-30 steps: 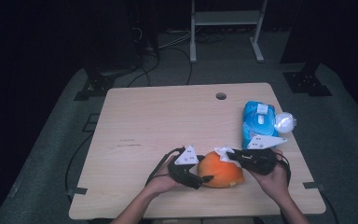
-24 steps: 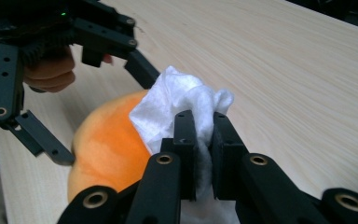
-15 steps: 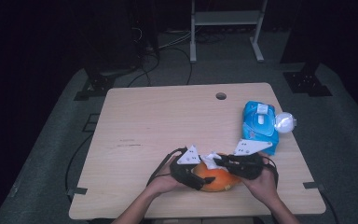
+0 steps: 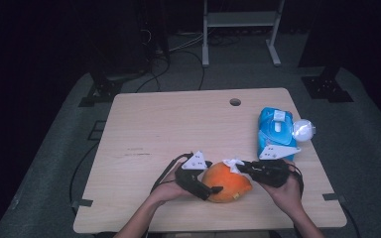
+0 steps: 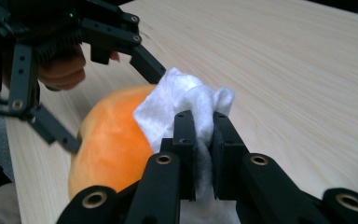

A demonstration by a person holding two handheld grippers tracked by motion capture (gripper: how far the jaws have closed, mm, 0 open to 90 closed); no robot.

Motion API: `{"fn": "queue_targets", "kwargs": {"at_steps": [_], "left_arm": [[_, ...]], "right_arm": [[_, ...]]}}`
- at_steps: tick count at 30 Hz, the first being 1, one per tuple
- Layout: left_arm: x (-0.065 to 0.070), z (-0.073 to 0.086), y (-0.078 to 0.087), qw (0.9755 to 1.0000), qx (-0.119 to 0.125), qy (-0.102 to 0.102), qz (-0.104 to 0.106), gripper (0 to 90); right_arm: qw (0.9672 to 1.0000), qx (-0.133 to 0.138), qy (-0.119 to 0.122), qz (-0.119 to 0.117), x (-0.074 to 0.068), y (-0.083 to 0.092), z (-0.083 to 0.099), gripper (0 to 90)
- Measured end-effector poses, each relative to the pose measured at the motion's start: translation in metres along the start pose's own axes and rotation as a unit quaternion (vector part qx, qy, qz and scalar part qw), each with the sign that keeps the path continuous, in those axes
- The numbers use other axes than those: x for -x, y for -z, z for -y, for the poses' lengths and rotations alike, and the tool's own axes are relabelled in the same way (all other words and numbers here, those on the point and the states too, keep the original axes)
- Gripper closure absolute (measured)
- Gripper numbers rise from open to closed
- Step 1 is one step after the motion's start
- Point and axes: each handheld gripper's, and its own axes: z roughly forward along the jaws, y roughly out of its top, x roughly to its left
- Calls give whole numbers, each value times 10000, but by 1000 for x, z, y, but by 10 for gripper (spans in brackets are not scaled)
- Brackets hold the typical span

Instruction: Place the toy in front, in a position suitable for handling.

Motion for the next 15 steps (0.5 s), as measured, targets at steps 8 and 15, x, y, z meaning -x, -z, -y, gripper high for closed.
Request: {"fn": "queue_targets", "kwargs": {"at_steps": [8, 15], "left_arm": [[-4, 4, 1, 9999, -122, 43, -86, 282], [-16, 11, 5, 9985, -4, 542, -70, 306]], "right_arm": [[9999, 4, -79, -67, 3, -2, -1, 810], [9990, -111, -258, -344, 10, 7, 4, 809]]}}
